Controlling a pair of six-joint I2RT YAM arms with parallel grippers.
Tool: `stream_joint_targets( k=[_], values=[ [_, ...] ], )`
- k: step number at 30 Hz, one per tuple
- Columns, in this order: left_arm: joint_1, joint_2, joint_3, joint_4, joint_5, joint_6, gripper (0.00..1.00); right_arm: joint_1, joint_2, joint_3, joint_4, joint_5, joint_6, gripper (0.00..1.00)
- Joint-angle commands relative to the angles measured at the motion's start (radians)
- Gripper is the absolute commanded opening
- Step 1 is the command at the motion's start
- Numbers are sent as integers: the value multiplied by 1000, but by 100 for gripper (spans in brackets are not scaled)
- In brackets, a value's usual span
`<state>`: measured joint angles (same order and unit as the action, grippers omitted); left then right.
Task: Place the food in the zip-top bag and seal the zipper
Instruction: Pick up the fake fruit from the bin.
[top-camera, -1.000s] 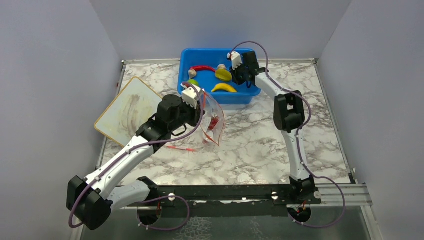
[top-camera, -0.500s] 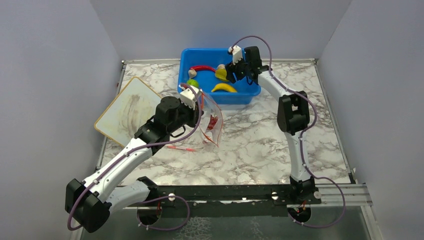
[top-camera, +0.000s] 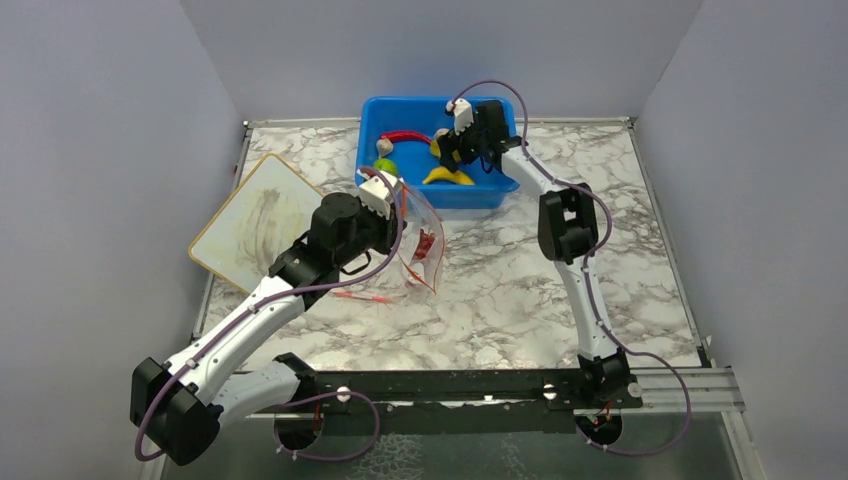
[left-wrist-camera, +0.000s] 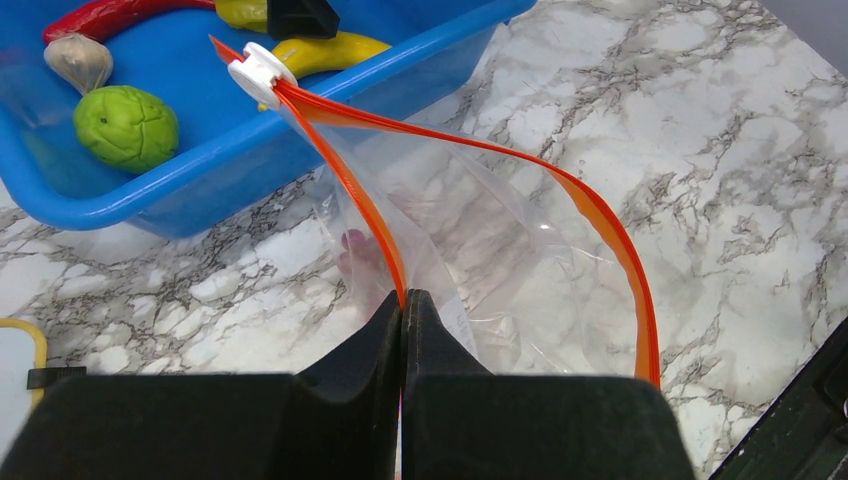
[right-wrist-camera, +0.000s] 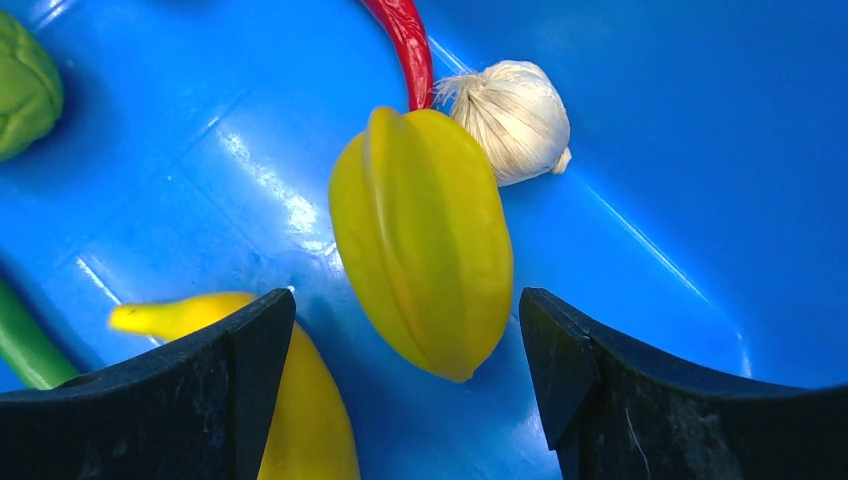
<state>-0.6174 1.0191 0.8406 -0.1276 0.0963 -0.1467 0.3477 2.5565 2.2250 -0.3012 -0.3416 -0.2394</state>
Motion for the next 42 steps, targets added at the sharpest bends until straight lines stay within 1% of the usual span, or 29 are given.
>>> stream_joint_targets(
  k=[1, 3, 4, 6, 8, 10, 15, 18, 25, 36, 42],
  values=[
    [-4, -18, -6, 25, -19, 7, 0, 6, 43, 49, 40, -11, 5, 82],
    [-3, -18, -6, 24, -18, 6, 0, 8, 64, 66, 46, -16, 5, 80],
    [-2, -17, -6, 25, -17, 6, 0, 8, 75, 76, 50, -14, 5, 78],
    [-3, -16, -6, 26, -17, 6, 0, 7, 91, 105, 51, -8, 6, 67],
    [-2, -18, -6, 23, -17, 7, 0, 8, 89, 114, 56, -7, 5, 52],
    [-3, -24, -7, 23, -20, 7, 0, 8, 64, 97, 82, -8, 5, 43],
    [-2, -27, -10, 29, -19, 2, 0, 10, -1, 51, 103, -13, 0, 33],
    [-3, -20, -11, 31, -12, -2, 0, 11, -40, 43, 88, -15, 8, 27],
    [-2, -34, -12, 29, -19, -4, 0, 11, -183, -102, 107, -17, 5, 19],
    [-3, -32, -14, 23, -19, -22, 0, 19, -381, -286, 97, 2, 47, 16],
    [-2, -29, -14, 23, -23, -35, 0, 21, -517, -363, 14, 35, 127, 15]
  ],
)
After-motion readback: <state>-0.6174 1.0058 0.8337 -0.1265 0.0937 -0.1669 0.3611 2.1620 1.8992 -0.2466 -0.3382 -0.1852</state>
